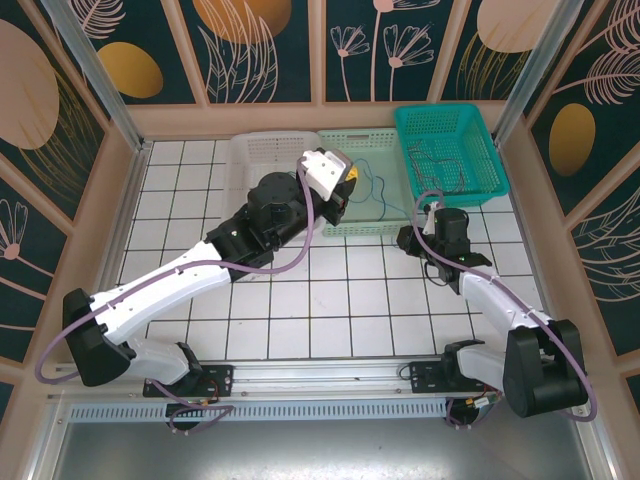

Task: Untangle the cables

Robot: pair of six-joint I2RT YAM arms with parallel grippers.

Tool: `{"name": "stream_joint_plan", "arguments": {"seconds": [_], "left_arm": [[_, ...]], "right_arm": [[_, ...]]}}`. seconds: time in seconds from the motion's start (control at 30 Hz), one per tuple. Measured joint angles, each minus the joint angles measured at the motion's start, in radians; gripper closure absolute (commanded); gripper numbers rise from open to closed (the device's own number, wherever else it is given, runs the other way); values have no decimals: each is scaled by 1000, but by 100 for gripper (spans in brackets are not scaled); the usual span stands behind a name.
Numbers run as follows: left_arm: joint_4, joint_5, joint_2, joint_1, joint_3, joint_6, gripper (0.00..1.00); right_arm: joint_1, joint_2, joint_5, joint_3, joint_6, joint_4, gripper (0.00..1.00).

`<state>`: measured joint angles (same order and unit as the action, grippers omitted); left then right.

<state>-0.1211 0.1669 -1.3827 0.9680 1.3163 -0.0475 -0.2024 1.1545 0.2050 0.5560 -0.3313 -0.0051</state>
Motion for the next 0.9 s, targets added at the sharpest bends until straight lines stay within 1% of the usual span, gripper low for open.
{"name": "stream_joint_plan", "arguments": {"seconds": [0.1,0.27,0.33,0.57,0.7,0.8,0.9], "left_arm": [[-2,1,2,0,8,-7,93],[-2,3,13,0,12,-18,92],[-2,8,17,0,13,-25,92],[-2,55,21,0,26,-57,89],[-2,55,21,0,27,-65,88],[-10,48,9,0,29,-67,86],[-32,33,-43,0,51,-68,86]], "right_arm": [[0,0,-10,0,0,-4,67],[1,0,-30,0,5,-7,81],[1,0,-35,0,9,-8,83],[3,0,-101,0,24,-25,83],[11,2,-119,27,41,-34,83],[14,36,-121,108,48,-36,83],[15,129,-114,247,63,-30,84]]}}
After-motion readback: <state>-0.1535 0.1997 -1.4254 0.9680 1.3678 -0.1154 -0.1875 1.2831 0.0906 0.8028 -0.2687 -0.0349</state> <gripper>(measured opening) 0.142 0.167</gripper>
